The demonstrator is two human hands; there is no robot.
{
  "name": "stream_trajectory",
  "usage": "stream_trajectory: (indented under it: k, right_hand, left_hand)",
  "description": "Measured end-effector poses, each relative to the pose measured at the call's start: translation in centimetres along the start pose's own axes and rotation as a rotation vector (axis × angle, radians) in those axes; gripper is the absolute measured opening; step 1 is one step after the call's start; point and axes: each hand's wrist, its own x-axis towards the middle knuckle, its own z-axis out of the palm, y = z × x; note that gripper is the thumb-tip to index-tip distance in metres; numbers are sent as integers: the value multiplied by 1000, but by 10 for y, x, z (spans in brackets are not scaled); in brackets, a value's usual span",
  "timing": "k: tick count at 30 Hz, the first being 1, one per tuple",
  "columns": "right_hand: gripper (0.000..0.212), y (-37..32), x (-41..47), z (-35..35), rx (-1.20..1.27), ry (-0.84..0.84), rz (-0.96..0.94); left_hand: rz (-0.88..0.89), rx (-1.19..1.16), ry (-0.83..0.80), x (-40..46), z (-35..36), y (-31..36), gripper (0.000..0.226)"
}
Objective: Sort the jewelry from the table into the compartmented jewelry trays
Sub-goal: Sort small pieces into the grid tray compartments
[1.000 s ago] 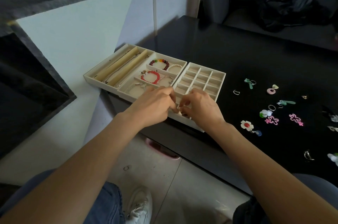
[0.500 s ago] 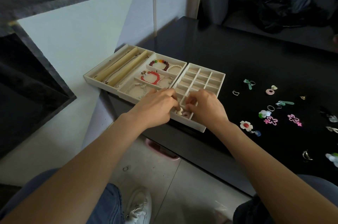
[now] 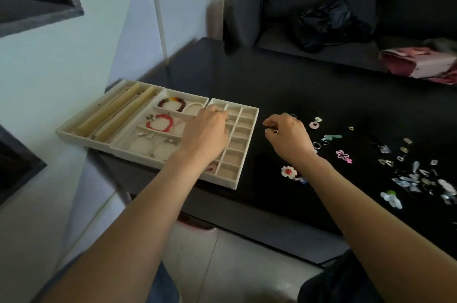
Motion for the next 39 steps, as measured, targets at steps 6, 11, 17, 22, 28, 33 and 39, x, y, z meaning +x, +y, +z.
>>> stream_trajectory:
  k: [6,11,17,22,28,33,39]
  right_hand:
    - [46,51,15,-23,-71,-63,255]
    - [58,90,16,-31,-92,-72,346]
    - [59,114,21,-35,-9,-57,395]
    - [54,127,22,-36,-60,-40,415]
    - [31,137,24,-29,-86,34,398]
    - [23,136,21,-31,-92,28,400]
    - [19,104,22,-50,101,167,209]
  left_hand:
    - [-40,-102,-92,40,37,48,35]
    - [75,-62,-289,76,75,84,49]
    - [162,-13,-475,109,97,101,57]
    - [192,82,-582,121,111,106,56]
    - [281,138,-286,116,116,107,34]
    - [149,-96,-275,112,116,109,20]
    - [-83,-781,-157,93,85,102,5]
